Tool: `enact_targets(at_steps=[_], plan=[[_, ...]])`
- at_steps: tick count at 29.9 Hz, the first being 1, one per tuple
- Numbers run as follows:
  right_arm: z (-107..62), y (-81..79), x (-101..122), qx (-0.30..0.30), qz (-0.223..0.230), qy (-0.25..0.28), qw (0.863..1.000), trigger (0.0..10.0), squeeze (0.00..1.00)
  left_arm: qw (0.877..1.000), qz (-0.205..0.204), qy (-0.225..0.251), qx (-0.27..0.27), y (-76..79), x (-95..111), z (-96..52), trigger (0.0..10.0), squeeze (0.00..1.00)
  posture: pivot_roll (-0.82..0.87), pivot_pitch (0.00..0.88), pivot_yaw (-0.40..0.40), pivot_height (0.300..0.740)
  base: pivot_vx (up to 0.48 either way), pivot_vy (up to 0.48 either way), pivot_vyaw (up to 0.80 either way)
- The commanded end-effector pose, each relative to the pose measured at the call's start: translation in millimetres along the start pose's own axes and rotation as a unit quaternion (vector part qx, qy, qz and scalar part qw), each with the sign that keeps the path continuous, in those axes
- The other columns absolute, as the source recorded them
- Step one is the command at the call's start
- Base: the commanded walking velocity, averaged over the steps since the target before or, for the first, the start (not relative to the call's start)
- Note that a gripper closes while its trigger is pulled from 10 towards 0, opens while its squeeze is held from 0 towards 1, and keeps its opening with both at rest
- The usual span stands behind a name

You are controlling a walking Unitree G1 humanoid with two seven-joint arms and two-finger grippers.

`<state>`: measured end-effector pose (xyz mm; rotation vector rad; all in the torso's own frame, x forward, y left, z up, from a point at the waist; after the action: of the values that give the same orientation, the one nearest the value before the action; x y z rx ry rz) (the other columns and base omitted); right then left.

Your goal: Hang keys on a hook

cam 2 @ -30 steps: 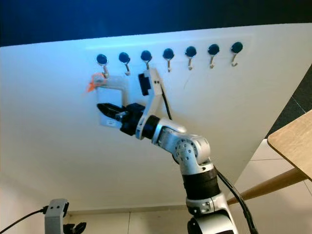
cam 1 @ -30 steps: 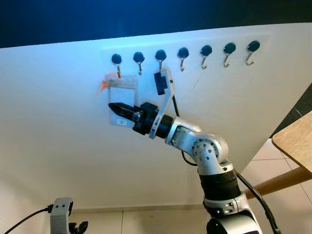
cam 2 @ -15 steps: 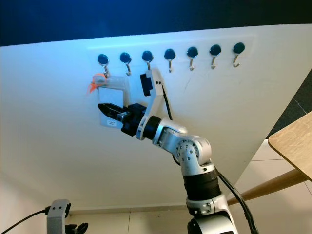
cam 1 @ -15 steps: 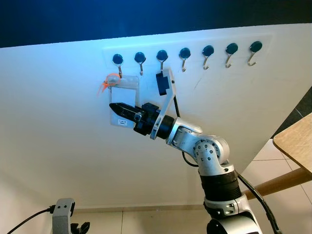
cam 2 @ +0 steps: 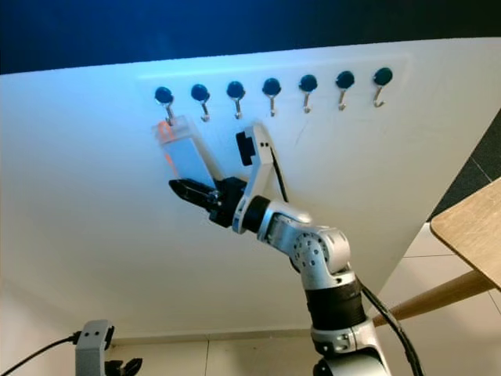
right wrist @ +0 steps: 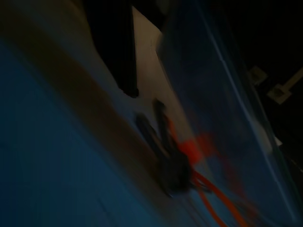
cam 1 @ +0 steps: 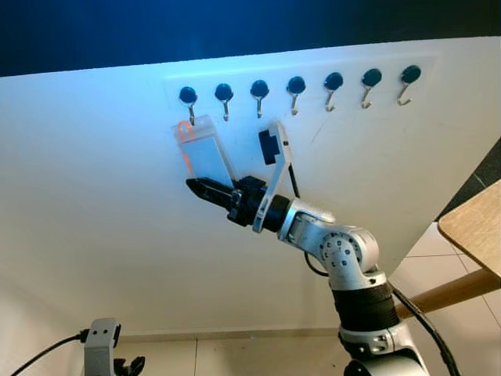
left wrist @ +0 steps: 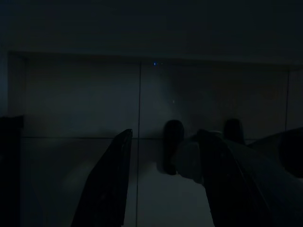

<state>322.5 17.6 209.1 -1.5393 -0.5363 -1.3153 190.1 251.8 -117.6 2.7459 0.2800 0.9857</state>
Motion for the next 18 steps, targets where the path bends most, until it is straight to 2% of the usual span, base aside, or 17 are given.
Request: enact_targets(at_steps=[1, 7, 10, 14, 15, 16, 18], plan=[[-1.8, -0.2, -8.4, 0.001, 0.002, -0.018, 1.0, 10.0, 1.0, 1.0, -0.003, -0.009, -0.001, 1.5, -7.0, -0.3, 10.0, 0.0, -0.09, 0.07, 0.078, 0.74, 0.0, 0.0, 0.0], [-8.0, 2.9, -19.1, 0.0, 0.0, -0.036, 0.999, 10.0, 1.0, 1.0, -0.003, -0.011, -0.001, 1.7, -7.9, -0.4, 10.0, 0.0, -0.1, 0.066, 0.078, 0.74, 0.0, 0.0, 0.0], [-19.0, 13.4, -39.9, -0.014, -0.001, -0.069, 0.998, 10.0, 1.0, 1.0, -0.002, -0.013, -0.003, 2.8, -9.3, -0.2, 10.0, 0.0, -0.1, 0.064, 0.079, 0.74, 0.0, 0.0, 0.0], [-29.6, 23.9, -60.0, -0.031, -0.001, -0.102, 0.994, 10.0, 0.84, 1.0, -0.002, -0.017, -0.003, 3.5, -11.4, 0.1, 10.0, 0.0, -0.1, 0.063, 0.08, 0.74, 0.0, 0.0, 0.0], [-29.6, 23.9, -60.0, -0.031, -0.001, -0.102, 0.994, 10.0, 0.84, 1.0, -0.002, -0.017, -0.003, 3.5, -11.4, 0.1, 10.0, 0.0, -0.1, 0.063, 0.08, 0.74, 0.0, 0.0, 0.0], [-33.7, 27.9, -67.2, -0.037, -0.003, -0.115, 0.993, 10.0, 0.76, 1.0, -0.002, -0.018, -0.002, 3.4, -12.3, 0.0, 10.0, 0.0, -0.1, 0.063, 0.08, 0.74, 0.0, 0.0, 0.0], [-36.5, 30.5, -72.0, -0.041, -0.004, -0.123, 0.992, 10.0, 0.76, 1.0, -0.002, -0.019, -0.002, 3.3, -12.9, -0.1, 10.0, 0.0, -0.1, 0.063, 0.08, 0.74, 0.0, 0.0, 0.0]])
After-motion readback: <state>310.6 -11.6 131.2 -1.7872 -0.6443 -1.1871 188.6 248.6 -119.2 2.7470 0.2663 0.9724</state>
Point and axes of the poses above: a point about 5 cm out from each wrist's last joint towards the gripper, its own z axis pointing out of the wrist towards the gripper, its own x axis along the axis of the wrist's last joint, y = z × x, the point moved 6 cm from there along z, pointing out of the wrist towards the gripper, and after that the axes turned 7 degrees about -z, right-handed, at the moved point
